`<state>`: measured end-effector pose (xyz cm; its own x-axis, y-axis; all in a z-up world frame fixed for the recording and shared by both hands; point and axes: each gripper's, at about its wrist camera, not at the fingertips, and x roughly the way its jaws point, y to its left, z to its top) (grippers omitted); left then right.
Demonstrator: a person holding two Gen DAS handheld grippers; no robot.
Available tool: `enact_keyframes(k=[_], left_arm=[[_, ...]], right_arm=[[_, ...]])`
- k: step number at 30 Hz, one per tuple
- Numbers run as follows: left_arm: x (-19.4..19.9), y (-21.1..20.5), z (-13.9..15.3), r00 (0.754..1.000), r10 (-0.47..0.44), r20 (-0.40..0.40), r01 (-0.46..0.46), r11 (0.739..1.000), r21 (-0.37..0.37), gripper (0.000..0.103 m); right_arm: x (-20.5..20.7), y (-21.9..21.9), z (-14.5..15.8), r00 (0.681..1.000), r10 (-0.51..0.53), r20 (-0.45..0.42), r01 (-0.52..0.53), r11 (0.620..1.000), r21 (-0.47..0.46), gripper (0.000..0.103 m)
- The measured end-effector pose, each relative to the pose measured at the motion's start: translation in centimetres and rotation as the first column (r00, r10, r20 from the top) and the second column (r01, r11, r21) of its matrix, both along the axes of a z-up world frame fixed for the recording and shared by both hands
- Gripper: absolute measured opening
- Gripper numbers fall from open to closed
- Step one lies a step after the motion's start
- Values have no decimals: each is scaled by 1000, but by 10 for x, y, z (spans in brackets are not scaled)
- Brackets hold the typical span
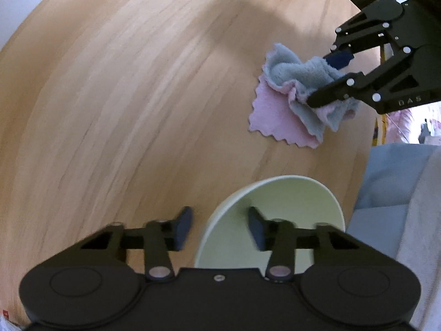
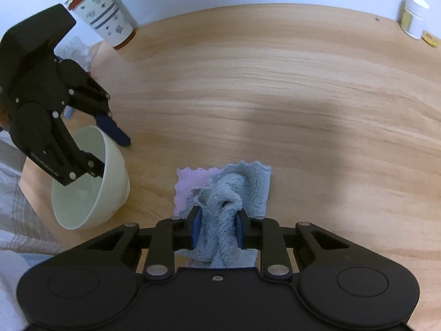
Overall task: Clean bowl
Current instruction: 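Bring the cloth back to the bowl with the right gripper while the left holds it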
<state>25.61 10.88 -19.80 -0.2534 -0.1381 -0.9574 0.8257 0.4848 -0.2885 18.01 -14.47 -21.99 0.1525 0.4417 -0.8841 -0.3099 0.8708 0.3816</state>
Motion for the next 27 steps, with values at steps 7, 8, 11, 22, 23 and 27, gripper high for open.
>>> enact_keyframes(k=[7, 8, 11, 22, 23, 27], left_arm=[[1, 14, 10, 999, -2, 33, 2, 1000, -1, 23], [-1, 14, 13, 999, -4, 48, 4, 1000, -11, 20], [-7, 24, 35, 992, 7, 122, 0, 998, -60, 10], [-15, 43, 48, 912, 288, 291, -278, 957, -79, 8], [-15, 47, 49, 901, 315, 298, -304, 949, -83, 8], [-21, 57, 55, 839, 417, 348, -407, 907, -108, 9]], right_arm=[[7, 0, -2, 999, -28, -17, 28, 1000, 12, 26], [10, -1, -2, 999, -41, -21, 42, 999, 20, 26], [16, -5, 1, 998, -63, -25, 64, 997, 49, 26], [59, 8, 22, 991, -130, -28, 133, 964, 231, 25], [65, 9, 24, 989, -142, -36, 147, 954, 261, 25], [89, 18, 25, 978, -181, -100, 206, 907, 367, 25]])
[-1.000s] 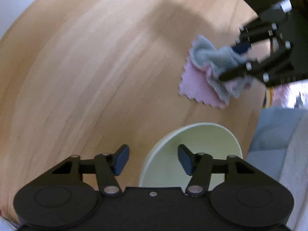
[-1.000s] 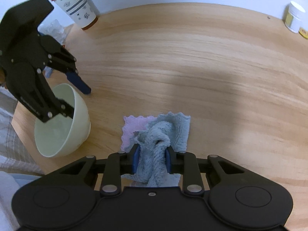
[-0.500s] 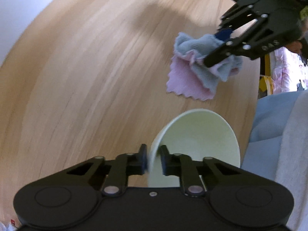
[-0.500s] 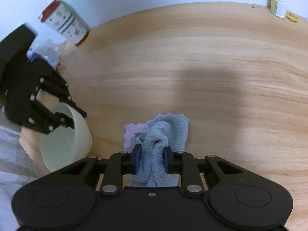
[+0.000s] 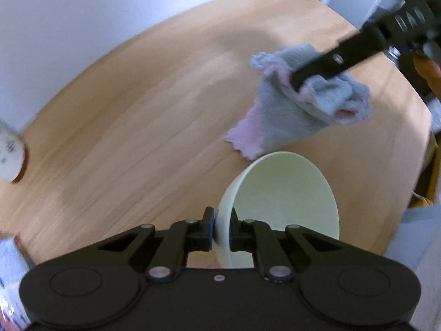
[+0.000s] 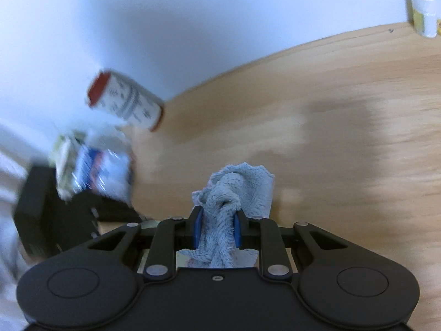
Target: Clean bowl
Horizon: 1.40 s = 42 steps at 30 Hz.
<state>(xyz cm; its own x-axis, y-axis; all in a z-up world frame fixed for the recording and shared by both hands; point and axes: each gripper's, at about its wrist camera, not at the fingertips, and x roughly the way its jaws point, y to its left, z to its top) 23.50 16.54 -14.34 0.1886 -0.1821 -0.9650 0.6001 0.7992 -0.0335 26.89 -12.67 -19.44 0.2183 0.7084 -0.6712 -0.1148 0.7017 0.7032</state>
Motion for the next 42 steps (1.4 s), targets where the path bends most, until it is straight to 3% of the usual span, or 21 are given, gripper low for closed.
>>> enact_keyframes(k=[7, 12, 20, 24, 28, 36, 42], left_arm=[[-22, -7, 12, 992, 99, 81, -96, 995, -33, 9], [-33, -9, 11, 986, 135, 101, -133, 991, -24, 11], [-29, -6, 7, 965, 242, 97, -240, 970, -32, 13], [-35, -17, 7, 965, 235, 120, -231, 972, -42, 13], [-39, -28, 7, 967, 203, 154, -197, 979, -53, 13], [-33, -33, 14, 960, 218, 176, -204, 974, -93, 14], [-28, -23, 11, 944, 300, 137, -282, 949, -140, 15]], right_arm=[[37, 51, 5, 996, 62, -65, -54, 991, 120, 25], [39, 84, -7, 968, 196, -156, -189, 980, 59, 25], [32, 60, -37, 938, 205, -279, -213, 977, 2, 24], [26, 35, -59, 913, 137, -385, -123, 991, 60, 23], [33, 42, -44, 915, 170, -366, -124, 982, 146, 23], [50, 85, -14, 900, 318, -297, -318, 947, 51, 23], [39, 40, -43, 895, 202, -398, -187, 979, 76, 23]])
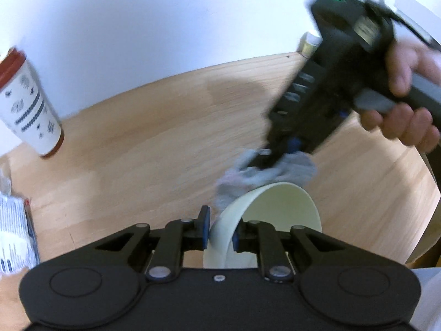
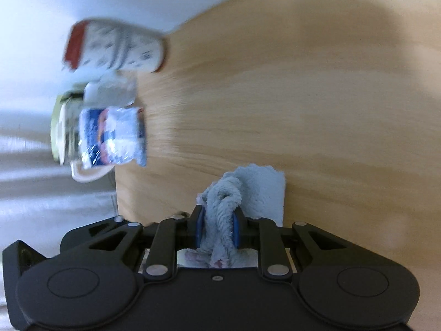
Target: Clean bowl
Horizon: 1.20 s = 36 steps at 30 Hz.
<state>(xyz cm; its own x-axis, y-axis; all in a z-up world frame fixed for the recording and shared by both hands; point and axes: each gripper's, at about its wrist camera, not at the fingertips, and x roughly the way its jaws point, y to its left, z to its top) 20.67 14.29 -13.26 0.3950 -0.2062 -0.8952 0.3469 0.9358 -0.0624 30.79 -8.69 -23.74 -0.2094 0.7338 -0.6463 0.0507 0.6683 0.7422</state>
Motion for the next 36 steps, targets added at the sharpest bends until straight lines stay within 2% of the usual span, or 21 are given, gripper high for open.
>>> enact_keyframes(k=[3, 8, 11, 15, 18, 21, 22, 24, 26, 29, 32, 34, 36], left_arm=[[3, 5, -3, 999, 46, -18, -46, 998, -41, 15], [9, 3, 0, 994, 111, -20, -112, 988, -103, 15], [15, 11, -1, 982, 181, -47, -186, 967, -172, 16], [14, 23, -3, 963, 258, -83, -270, 936, -227, 17], [12, 35, -12, 934, 328, -142, -355, 891, -281, 17], [6, 41, -17, 909, 373, -187, -415, 846, -334, 17], [6, 43, -20, 899, 387, -205, -437, 825, -359, 17], [11, 47, -26, 891, 396, -223, -454, 801, -390, 17], [11, 45, -24, 884, 410, -223, -467, 792, -395, 17], [12, 46, -24, 875, 428, -227, -485, 774, -407, 18], [12, 53, -31, 849, 457, -264, -528, 734, -426, 18], [9, 59, -37, 819, 488, -302, -574, 688, -445, 18], [7, 61, -40, 809, 495, -316, -587, 672, -451, 18]], right_arm=[[-5, -11, -12, 998, -43, -49, 43, 999, 0, 23], [3, 9, 11, 998, -54, 33, 52, 997, 65, 23], [6, 11, 19, 995, -61, 80, 56, 997, 61, 22], [17, -18, 5, 990, -142, 24, 141, 988, 60, 22], [10, -43, -13, 971, -233, -55, 236, 969, 71, 22], [0, -59, -26, 938, -324, -126, 337, 937, 96, 22], [-2, -61, -25, 928, -351, -123, 364, 925, 110, 22], [-3, -60, -21, 913, -392, -111, 404, 906, 123, 22], [-3, -58, -15, 889, -449, -88, 458, 876, 153, 22], [-6, -62, -11, 876, -479, -61, 482, 865, 140, 22], [-19, -77, -21, 832, -545, -102, 554, 821, 138, 22], [-31, -89, -29, 792, -591, -151, 609, 782, 133, 22], [-40, -96, -33, 768, -616, -172, 638, 758, 132, 22]])
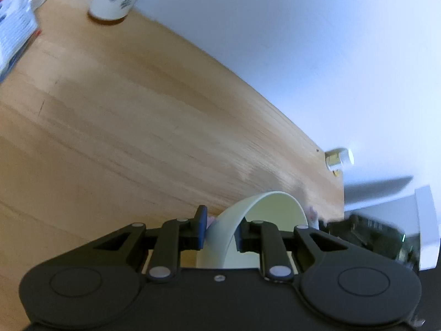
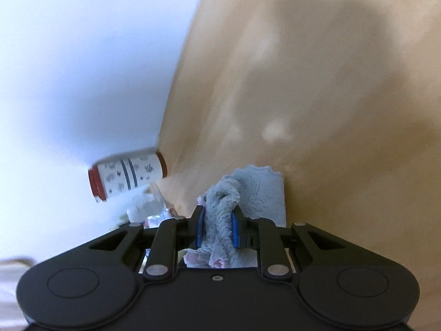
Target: Clean bowl
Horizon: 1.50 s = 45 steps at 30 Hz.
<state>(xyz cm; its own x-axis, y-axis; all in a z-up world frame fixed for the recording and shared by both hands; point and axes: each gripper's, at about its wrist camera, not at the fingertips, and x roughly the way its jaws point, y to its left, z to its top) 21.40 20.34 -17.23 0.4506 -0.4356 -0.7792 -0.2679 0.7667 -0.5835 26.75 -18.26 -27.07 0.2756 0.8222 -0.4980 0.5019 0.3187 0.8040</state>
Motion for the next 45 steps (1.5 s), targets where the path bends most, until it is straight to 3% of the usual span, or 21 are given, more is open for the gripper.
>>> enact_keyframes(k=[5, 10, 15, 19, 24, 35, 42, 45], left_arm=[[-4, 2, -5, 998, 61, -22, -63, 996, -63, 18], [-5, 9, -3, 991, 129, -18, -130, 988, -79, 18], [-6, 12, -5, 986, 165, -23, -166, 983, -82, 19], [-4, 5, -6, 992, 121, -20, -122, 991, -48, 18], [-5, 1, -4, 994, 108, -25, -109, 993, -37, 18], [-2, 14, -1, 987, 158, -6, -158, 985, -68, 19], [-6, 19, 1, 975, 221, -12, -221, 972, -75, 19], [-2, 20, 3, 979, 202, 13, -201, 978, -61, 18]], right_arm=[[-7, -8, -1, 996, -91, -25, 92, 996, 18, 22], [4, -3, 9, 995, -104, 8, 104, 995, 1, 22], [-18, -8, 7, 990, -139, -18, 138, 990, -23, 21], [-34, -14, 4, 979, -195, -59, 195, 981, -11, 21], [-23, -16, -1, 959, -278, -50, 277, 961, -22, 21], [-54, -16, 4, 963, -251, -100, 250, 968, -17, 21], [-30, -9, 6, 955, -288, -77, 286, 958, -36, 21], [-32, -7, 14, 969, -243, -36, 240, 969, -62, 21]])
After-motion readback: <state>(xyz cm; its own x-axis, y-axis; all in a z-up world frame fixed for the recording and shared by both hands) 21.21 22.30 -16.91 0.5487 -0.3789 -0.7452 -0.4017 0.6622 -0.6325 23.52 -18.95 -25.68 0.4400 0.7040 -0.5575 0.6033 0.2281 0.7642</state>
